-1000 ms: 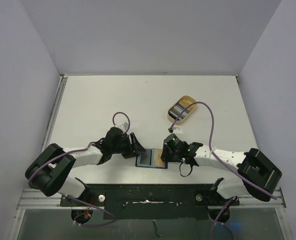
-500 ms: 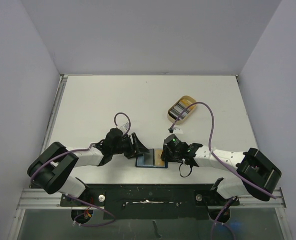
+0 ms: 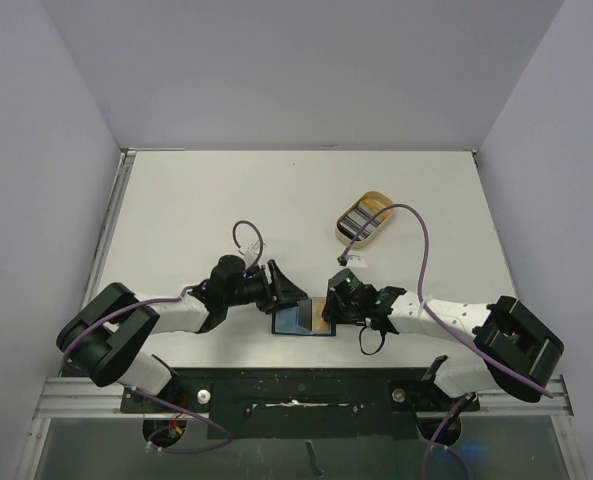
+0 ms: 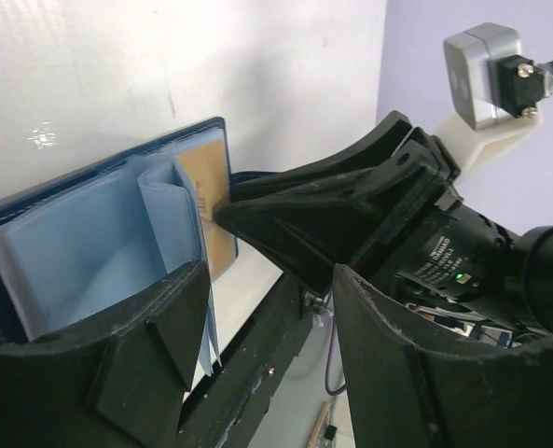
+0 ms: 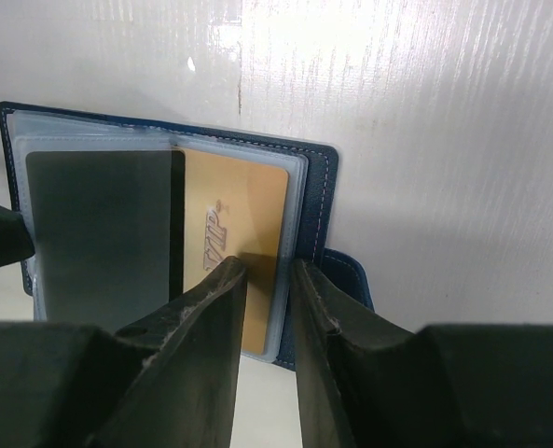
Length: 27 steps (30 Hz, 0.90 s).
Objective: Put the credit cards into the card holder
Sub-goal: Turn over the card slot in the card holder.
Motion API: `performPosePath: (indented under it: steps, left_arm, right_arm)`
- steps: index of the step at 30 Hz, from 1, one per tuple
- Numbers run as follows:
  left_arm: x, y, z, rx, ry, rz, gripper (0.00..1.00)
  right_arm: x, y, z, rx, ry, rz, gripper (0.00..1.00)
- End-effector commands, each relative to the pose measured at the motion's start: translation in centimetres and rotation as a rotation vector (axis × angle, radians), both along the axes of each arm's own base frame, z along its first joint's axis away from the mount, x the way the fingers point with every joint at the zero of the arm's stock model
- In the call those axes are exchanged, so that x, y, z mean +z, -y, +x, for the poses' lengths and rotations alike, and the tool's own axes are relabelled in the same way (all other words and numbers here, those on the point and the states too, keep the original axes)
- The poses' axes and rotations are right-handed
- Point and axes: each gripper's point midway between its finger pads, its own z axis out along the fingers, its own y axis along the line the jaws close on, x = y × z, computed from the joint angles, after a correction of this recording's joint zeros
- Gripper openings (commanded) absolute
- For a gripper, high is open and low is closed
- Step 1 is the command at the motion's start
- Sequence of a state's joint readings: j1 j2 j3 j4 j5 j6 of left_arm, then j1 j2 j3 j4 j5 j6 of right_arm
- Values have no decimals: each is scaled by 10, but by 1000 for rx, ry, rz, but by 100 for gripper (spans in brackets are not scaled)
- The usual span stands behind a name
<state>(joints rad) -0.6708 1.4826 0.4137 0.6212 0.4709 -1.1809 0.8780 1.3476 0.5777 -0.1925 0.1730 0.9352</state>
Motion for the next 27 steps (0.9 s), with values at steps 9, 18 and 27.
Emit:
performPosePath:
  steps: [9,18,27]
  left_arm:
    - [40,34,-9,-74,62,-144,54]
    - [20,42,-2,-72,33,-94,54]
    - [8,47,1,-80,29,-35,54]
  right_arm:
    - [10,-2,9,1,76,18,27]
    - [30,22,11,-66,126,-21,35]
    - [63,48,12,-140,223,-15,49]
